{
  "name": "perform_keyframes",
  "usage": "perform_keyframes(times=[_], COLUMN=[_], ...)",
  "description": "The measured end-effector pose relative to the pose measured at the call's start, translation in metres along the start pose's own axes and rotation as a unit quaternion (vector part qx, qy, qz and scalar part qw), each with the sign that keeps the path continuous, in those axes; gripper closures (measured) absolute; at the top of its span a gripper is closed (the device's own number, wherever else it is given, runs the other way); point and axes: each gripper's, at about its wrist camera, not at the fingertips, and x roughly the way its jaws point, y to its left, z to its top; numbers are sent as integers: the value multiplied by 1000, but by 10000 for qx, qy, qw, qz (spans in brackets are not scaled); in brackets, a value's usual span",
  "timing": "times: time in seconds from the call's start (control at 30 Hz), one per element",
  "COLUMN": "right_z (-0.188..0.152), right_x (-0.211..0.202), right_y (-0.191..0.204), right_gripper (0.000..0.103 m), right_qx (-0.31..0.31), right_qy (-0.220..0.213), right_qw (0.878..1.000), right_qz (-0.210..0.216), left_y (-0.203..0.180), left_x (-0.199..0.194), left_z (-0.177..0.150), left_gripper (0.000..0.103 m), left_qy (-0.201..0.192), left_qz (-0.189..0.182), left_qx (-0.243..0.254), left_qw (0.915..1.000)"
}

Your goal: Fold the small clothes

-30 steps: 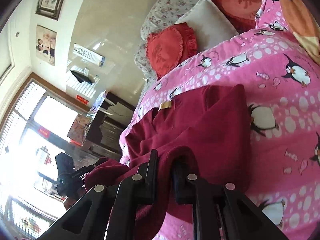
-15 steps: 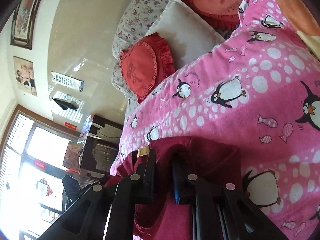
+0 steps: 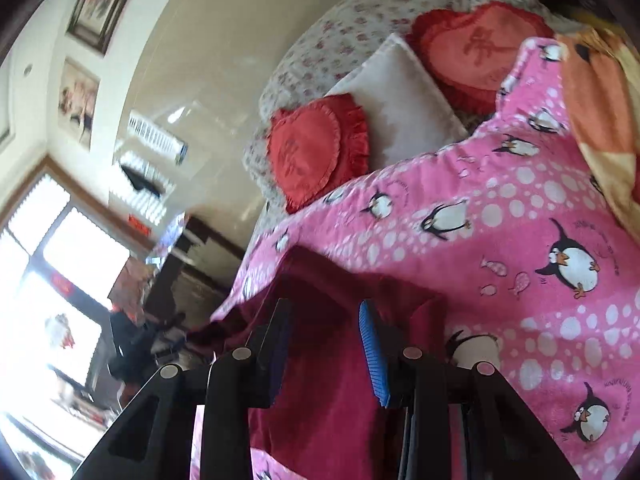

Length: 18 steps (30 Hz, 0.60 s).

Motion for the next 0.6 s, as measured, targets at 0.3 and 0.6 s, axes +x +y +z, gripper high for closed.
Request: perform_keyframes(times=[0.3, 0.6], right_z=[4, 37], right_x=[98, 121], right_y=[12, -34], right_gripper=[70, 70], right_qx=[-553, 28], right_qy=[520, 303], right_qw=[9942, 9940], right_qz=[-758, -1052], left_y=[-19, -17], left_x=[58, 98], left_z=[-24, -20], left_gripper=[26, 24], left_qy=[538, 534], left_qz=[405, 994], left_qx=[364, 563], left_qw=[9971, 9920])
